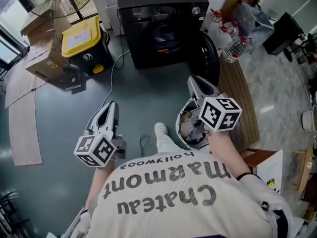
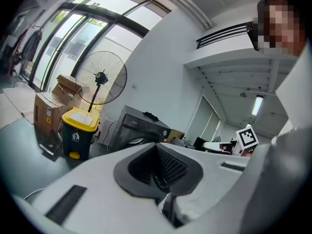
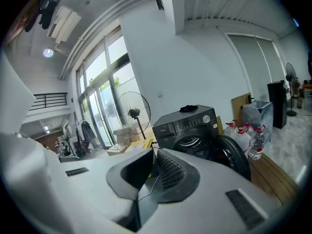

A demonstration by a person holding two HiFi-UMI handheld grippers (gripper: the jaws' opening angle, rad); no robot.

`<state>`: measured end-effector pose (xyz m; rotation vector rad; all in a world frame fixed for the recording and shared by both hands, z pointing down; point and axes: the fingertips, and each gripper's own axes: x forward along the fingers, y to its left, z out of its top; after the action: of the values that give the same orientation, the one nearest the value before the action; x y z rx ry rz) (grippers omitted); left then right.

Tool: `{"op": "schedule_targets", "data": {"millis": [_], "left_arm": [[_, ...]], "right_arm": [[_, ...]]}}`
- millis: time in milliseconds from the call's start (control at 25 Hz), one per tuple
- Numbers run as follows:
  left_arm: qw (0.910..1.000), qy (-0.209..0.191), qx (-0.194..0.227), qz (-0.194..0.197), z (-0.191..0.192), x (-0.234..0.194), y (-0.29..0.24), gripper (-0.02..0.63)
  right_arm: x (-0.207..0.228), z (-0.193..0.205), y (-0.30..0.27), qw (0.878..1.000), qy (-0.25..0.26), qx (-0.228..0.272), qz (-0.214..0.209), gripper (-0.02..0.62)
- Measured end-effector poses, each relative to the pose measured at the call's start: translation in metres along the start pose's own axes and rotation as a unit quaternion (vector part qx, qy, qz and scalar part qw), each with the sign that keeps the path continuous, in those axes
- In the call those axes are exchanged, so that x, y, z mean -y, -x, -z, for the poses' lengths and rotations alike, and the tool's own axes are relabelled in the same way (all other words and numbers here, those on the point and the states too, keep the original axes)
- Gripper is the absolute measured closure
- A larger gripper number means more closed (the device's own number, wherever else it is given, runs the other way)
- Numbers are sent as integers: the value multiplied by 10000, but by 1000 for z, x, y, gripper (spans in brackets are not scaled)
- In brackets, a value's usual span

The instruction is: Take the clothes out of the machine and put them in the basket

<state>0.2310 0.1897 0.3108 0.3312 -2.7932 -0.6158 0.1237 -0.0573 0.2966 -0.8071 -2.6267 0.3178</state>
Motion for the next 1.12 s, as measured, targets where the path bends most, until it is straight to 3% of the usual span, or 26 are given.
{"op": "schedule_targets", "data": {"millis": [280,440,640,1120], "left_arm": [[9977,186,649,54,-65,-12,-78,598],[9973,118,725,29,-85,-15,-122,598],[9982,54,583,83,-91,-16,-170,598],[9997,106,-126,205,-71,-47,-256,598]], "right_arm": [[35,-69,-79,9995,111,162,-241,546],[55,-97,-112,9992,236,183,-275,546],[81,-108,-143,9995,182,136,-202,546],[124,-77,-204,9994,-166,-294,55,546]]}}
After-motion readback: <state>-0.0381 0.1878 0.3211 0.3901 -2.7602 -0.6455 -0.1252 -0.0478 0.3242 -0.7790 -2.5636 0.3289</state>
